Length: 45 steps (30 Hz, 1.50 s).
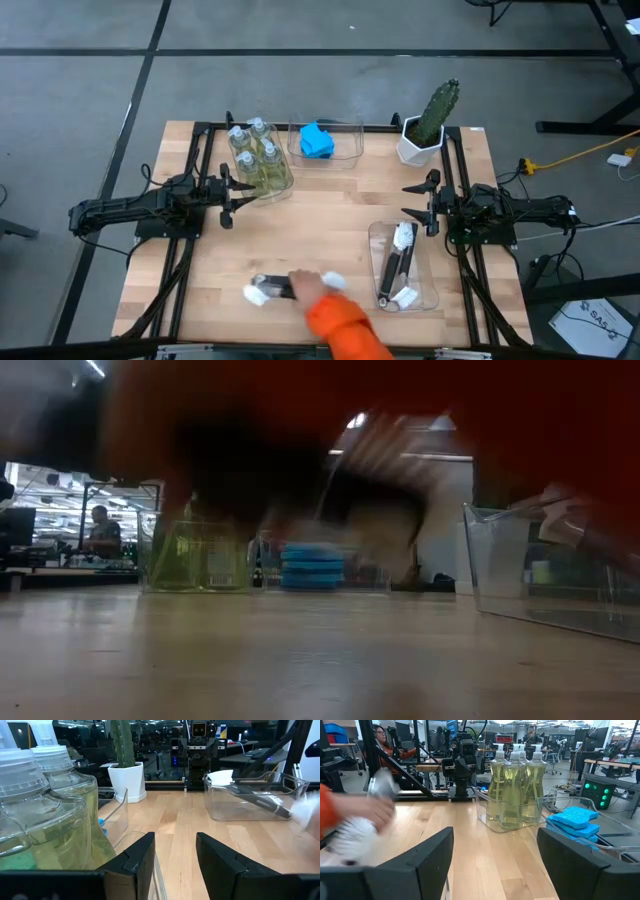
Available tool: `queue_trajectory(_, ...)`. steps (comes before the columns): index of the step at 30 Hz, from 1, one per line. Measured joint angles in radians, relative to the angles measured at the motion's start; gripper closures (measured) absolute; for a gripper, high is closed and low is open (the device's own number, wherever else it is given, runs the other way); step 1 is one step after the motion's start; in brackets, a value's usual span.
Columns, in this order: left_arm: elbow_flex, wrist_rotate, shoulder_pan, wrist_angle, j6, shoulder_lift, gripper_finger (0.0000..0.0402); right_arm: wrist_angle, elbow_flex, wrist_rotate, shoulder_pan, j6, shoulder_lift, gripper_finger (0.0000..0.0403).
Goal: Pick & Place Kitchen Sink Supplies
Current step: Return to Home Position
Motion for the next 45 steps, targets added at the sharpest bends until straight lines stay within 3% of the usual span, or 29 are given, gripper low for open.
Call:
queue_trajectory(20,0.0,-0.001,0.0,0.0,0.0,0.0,0.0262,0.0,0.0,0.0,0.0,0.0,0.0,0.0118)
queue_trajectory(27,0.0,-0.128,0.0,0.012,0.001,0.0,0.0262,0.0,0.0,0.0,0.0,0.0,0.0,0.0118)
queue_trajectory(45,0.0,-0.129,0.0,0.014,0.0,0.0,0.0262,0.0,0.0,0.0,0.0,0.0,0.0,0.0118)
